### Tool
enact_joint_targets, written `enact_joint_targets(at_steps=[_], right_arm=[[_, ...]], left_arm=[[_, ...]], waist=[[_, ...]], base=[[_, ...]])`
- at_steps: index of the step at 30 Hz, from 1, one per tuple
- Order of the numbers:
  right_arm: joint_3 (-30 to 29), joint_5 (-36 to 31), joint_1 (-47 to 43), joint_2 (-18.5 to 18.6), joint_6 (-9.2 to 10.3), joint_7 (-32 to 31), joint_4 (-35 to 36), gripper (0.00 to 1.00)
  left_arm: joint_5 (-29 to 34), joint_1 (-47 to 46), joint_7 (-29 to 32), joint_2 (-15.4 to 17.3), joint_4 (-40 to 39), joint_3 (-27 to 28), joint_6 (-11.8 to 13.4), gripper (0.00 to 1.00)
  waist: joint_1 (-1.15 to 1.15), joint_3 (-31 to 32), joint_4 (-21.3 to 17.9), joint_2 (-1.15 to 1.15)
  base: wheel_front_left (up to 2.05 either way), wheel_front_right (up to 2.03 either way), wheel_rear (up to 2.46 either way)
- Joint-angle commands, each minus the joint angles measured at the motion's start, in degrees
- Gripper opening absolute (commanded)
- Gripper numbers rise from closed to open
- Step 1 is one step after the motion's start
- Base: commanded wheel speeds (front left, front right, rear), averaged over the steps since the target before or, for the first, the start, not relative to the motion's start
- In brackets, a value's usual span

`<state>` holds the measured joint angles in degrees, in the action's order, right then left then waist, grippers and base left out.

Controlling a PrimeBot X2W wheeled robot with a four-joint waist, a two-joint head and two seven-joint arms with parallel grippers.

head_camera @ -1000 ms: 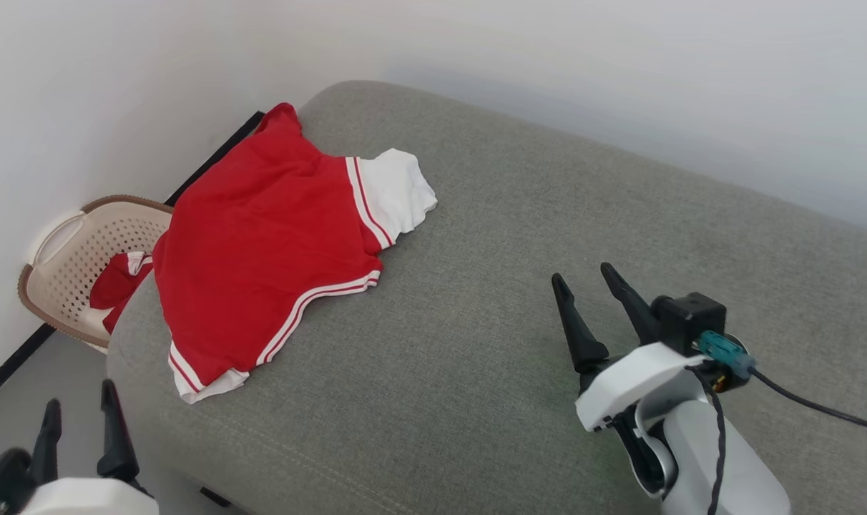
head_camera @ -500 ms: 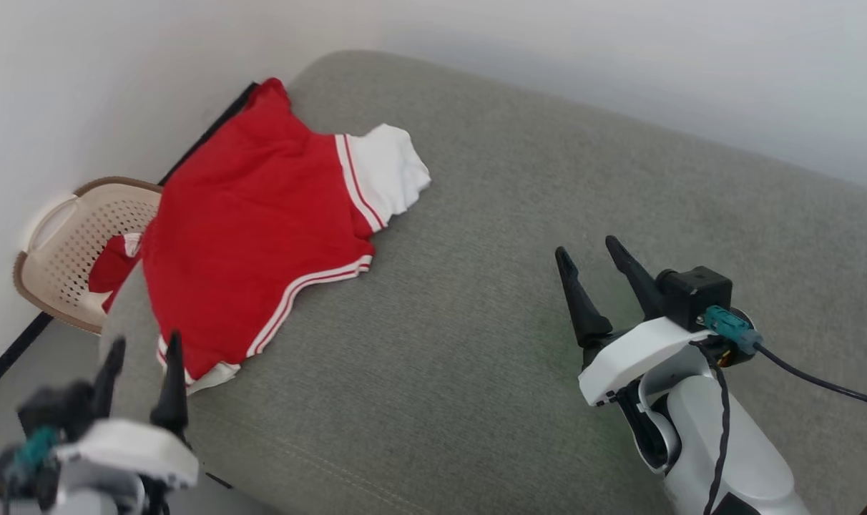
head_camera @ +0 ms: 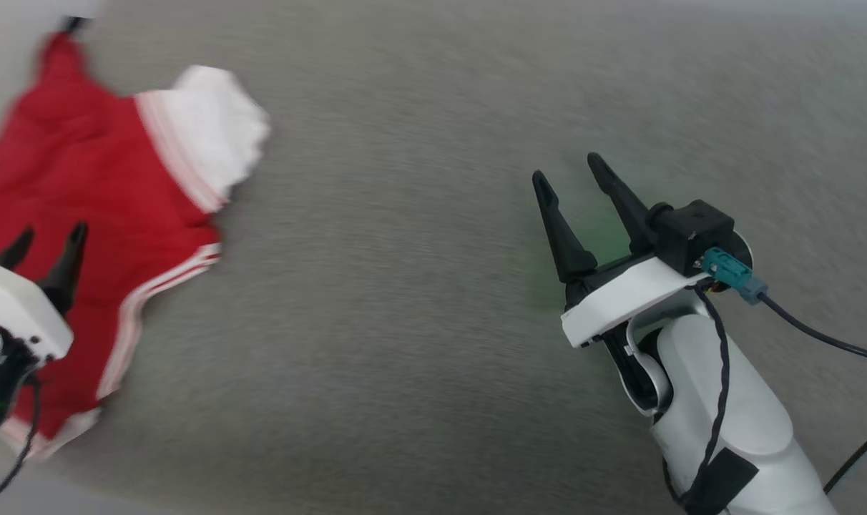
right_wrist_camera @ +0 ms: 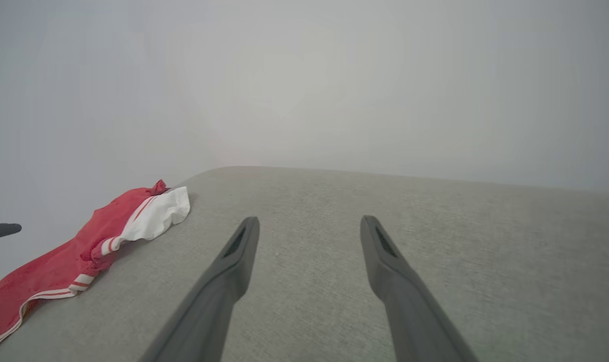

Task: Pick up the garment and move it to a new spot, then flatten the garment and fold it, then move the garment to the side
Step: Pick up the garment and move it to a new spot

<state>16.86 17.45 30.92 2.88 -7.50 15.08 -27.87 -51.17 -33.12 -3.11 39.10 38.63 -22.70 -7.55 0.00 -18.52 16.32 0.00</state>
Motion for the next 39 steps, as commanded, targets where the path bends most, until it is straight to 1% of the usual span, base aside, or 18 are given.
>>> enact_joint_targets(at_steps=[1,3,6,7,8,11,14,16,19,20,21,22,26,32,35,39], right_arm=[[0.4,0.3,0.7,0.0,0.02,0.1,1.1,1.0],[1.0,0.6,0.9,0.0,0.02,0.1,2.2,1.0],[1.5,0.7,1.4,0.0,0.02,0.1,3.7,1.0],[1.6,0.7,1.5,0.1,0.02,0.1,4.2,1.0],[1.6,0.7,1.5,0.1,0.02,0.1,4.2,1.0],[2.1,0.6,1.7,0.0,0.02,0.1,5.4,1.0],[2.4,0.5,1.9,0.1,0.02,0.1,6.6,1.0],[2.7,0.3,2.0,0.1,0.02,0.1,7.3,1.0],[3.2,-0.1,1.7,0.0,0.02,0.1,8.3,1.0],[3.3,-0.2,1.5,0.0,0.02,0.1,8.6,1.0],[3.4,-0.3,1.3,0.0,0.02,0.1,8.7,1.0],[3.6,-0.3,1.0,0.0,0.02,0.1,8.9,1.0],[3.8,0.0,0.4,0.1,0.02,0.1,9.3,1.0],[3.1,1.2,-0.4,0.1,0.02,0.1,8.8,1.0],[3.0,2.1,-1.2,0.1,0.02,0.1,8.6,1.0],[2.6,3.4,-2.3,0.1,0.02,0.1,8.8,1.0]], left_arm=[[-4.2,-1.5,5.1,3.5,0.2,-3.9,0.1,1.0],[-9.5,-2.6,8.6,6.4,0.1,-7.1,0.1,1.0],[-16.3,-3.2,13.6,9.2,0.5,-10.5,0.1,1.0],[-18.0,-3.2,15.6,10.1,0.5,-11.7,0.1,1.0],[-18.0,-3.2,15.6,10.1,0.5,-11.7,0.1,1.0],[-22.4,-3.6,21.1,12.0,0.9,-15.1,0.1,1.0],[-26.1,-3.5,24.0,11.8,1.3,-17.3,0.1,1.0],[-28.0,-3.7,25.5,11.1,2.0,-18.4,0.2,1.0],[-29.4,-3.2,26.8,10.3,1.5,-20.7,0.2,1.0],[-29.6,-3.1,26.3,10.1,1.3,-21.1,0.1,0.87],[-29.8,-3.1,25.7,10.1,1.1,-21.4,0.1,0.41],[-30.2,-3.0,25.1,10.2,0.9,-21.6,0.1,0.0],[-30.3,-3.2,21.3,12.0,1.5,-22.2,0.1,0.0],[-27.7,-6.2,11.1,14.8,2.8,-22.6,0.1,0.0],[-26.9,-7.2,7.1,15.5,1.4,-23.4,0.1,0.0],[-25.9,-8.8,3.7,16.3,-1.5,-25.2,0.1,0.0]], waist=[[0.0,-5.8,-6.6,0.0],[0.0,-6.6,-8.0,0.0],[0.0,-7.8,-9.8,0.0],[0.0,-8.2,-10.3,0.0],[0.0,-8.2,-10.3,0.0],[0.0,-9.2,-11.4,0.0],[0.0,-10.2,-12.3,0.0],[0.0,-10.7,-12.8,0.0],[0.0,-10.8,-13.3,0.0],[0.0,-10.6,-13.4,0.0],[0.0,-10.3,-13.5,0.0],[0.0,-9.9,-13.6,0.0],[0.0,-8.0,-13.6,0.0],[0.0,-4.5,-13.1,0.0],[0.0,-2.8,-13.0,0.0],[0.0,-0.6,-13.4,0.0]], base=[[0.0,0.0,0.0],[0.0,0.0,0.0],[0.0,0.0,0.0],[0.0,0.0,0.0],[0.0,0.0,0.0],[0.0,0.0,0.0],[0.0,0.0,0.0],[0.0,0.0,0.0],[0.0,0.0,0.0],[0.0,0.0,0.0],[0.0,0.0,0.0],[0.0,0.0,0.0],[0.0,0.0,0.0],[0.0,0.0,0.0],[0.0,0.0,0.0],[0.0,0.0,0.0]])
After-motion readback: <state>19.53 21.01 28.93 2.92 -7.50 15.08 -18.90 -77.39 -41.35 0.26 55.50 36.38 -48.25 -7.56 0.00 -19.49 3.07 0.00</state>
